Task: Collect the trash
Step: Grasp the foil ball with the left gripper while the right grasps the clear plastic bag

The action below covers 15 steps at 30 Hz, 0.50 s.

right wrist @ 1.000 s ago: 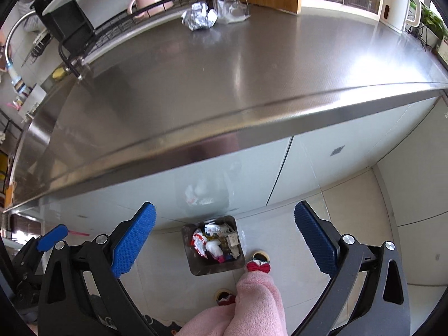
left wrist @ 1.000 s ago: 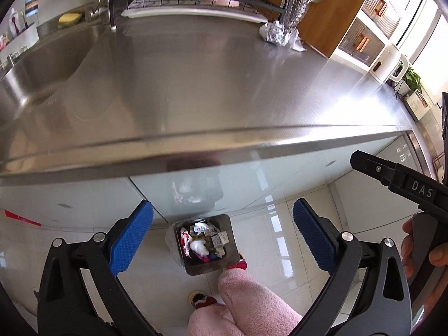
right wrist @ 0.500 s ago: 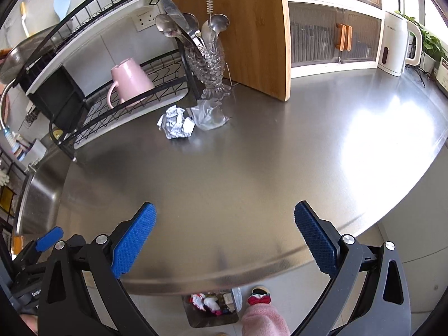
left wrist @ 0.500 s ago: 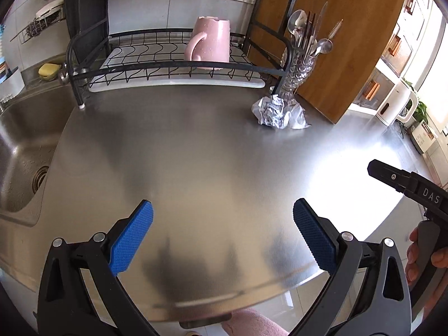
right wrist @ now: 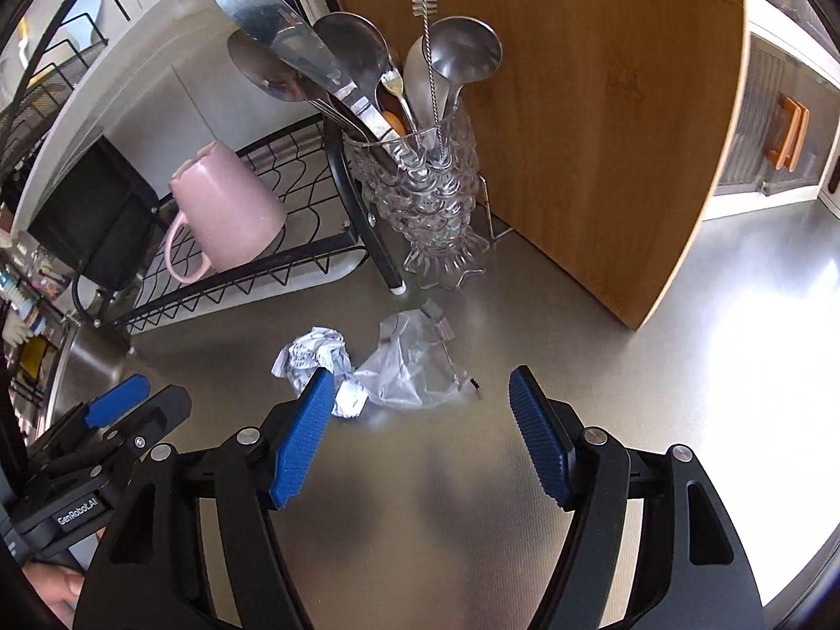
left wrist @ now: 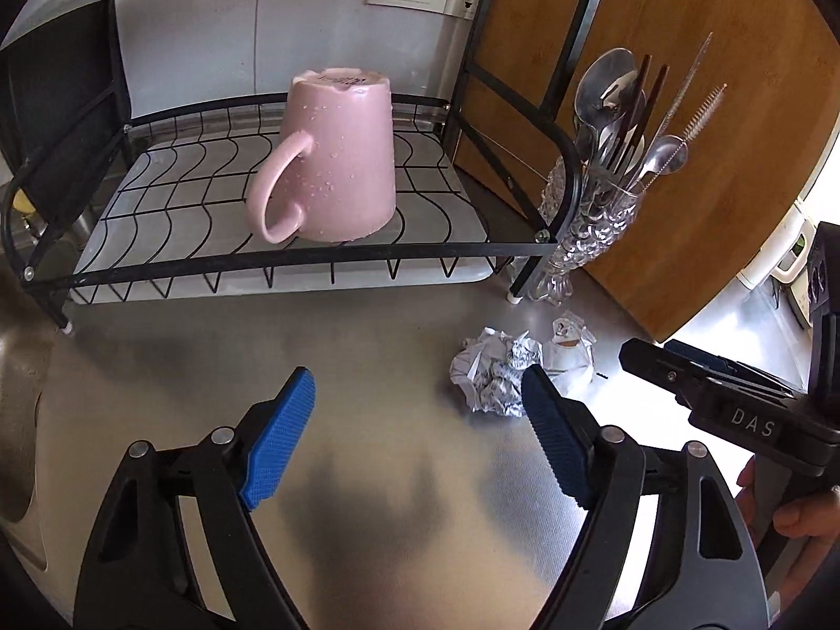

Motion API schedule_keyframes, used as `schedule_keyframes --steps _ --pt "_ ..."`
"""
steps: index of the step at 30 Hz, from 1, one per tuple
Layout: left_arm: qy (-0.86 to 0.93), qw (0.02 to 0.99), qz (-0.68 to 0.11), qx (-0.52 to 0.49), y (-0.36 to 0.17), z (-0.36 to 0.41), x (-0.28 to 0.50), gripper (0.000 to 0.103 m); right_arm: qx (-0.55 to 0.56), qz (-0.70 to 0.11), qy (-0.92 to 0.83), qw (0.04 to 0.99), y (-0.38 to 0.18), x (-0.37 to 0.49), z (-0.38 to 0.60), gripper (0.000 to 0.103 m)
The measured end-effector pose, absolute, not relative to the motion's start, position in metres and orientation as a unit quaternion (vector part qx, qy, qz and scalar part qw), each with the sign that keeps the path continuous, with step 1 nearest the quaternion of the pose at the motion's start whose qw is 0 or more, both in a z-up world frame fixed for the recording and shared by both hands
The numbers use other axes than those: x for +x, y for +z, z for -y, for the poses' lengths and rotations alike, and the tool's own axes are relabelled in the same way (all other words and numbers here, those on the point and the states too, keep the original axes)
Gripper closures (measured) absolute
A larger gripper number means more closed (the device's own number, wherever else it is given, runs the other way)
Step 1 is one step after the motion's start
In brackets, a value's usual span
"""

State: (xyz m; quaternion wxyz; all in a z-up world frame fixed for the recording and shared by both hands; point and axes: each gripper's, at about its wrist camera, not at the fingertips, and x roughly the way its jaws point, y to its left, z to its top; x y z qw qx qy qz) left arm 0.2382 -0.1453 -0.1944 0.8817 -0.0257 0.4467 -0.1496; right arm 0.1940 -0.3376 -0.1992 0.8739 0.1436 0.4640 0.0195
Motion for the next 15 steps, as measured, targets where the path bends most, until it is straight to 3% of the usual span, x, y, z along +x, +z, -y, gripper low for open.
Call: schedule_keyframes --steps 10,13,15 --pt "-0.169 0.865 -0.471 -0.027 -0.228 0.172 0.279 0.035 0.161 -0.507 0.056 0.845 -0.243 0.247 0.346 0.035" --pt "-0.187 0.861 -0.472 -0.035 -0.233 0.179 0.285 0.033 0.149 -0.52 0.064 0.839 -0.255 0.254 0.346 0.042" --pt "-0.199 0.857 -0.474 -0.035 -0.235 0.185 0.288 0.033 0.143 -0.528 0.068 0.834 -0.261 0.257 0.347 0.054"
